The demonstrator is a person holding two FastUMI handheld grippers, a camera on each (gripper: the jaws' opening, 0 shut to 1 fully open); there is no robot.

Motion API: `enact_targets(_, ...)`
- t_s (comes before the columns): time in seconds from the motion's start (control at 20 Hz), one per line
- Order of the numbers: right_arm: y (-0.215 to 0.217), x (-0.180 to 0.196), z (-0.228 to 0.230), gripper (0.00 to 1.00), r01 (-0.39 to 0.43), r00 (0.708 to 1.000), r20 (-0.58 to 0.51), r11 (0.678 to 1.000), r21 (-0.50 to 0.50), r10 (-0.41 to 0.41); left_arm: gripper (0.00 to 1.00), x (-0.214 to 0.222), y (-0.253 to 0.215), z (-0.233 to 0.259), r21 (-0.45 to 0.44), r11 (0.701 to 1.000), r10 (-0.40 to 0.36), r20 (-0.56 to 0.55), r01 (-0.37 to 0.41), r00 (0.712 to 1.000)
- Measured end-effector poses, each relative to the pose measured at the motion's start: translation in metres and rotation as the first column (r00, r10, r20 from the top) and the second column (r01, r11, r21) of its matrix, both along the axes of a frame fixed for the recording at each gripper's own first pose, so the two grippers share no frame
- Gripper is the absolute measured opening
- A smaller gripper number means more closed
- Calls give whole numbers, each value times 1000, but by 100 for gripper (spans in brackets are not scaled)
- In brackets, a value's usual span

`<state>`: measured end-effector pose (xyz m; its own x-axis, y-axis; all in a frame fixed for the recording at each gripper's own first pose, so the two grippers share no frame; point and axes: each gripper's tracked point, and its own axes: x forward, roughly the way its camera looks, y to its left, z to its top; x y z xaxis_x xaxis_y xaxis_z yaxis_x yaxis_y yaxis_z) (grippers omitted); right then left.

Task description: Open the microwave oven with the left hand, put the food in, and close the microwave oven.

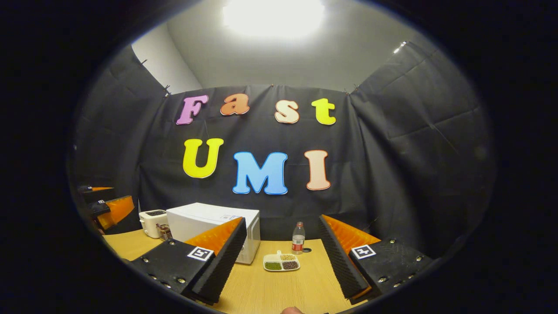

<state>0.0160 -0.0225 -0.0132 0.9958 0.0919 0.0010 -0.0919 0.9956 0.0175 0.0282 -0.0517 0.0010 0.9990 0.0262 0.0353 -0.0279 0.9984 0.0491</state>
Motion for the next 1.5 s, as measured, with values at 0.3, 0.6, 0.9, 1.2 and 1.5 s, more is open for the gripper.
enact_targets(0.3, -6, 12, -6, 99, 38, 999, -13, 999, 8, -38, 98, 64, -19, -15, -24, 999, -42, 3, 42, 999)
enact_targets(0.6, -16, 26, 2, 99, 136, 991, 4, 991, -1, -136, 96, 145, -42, -55, -33, 992, -124, -19, 124, 992)
enact_targets(0.9, -25, 37, -10, 99, 215, 976, -33, 976, -29, -216, 94, 214, -74, -113, -35, 978, -207, -82, 205, 975)
enact_targets(1.2, -32, 45, -22, 99, 283, 955, -72, 957, -70, -288, 96, 271, -104, -184, -35, 965, -263, -185, 261, 947)
enact_targets(1.5, -40, 44, -26, 94, 330, 936, -89, 938, -108, -340, 99, 307, -116, -254, -52, 962, -271, -309, 268, 912)
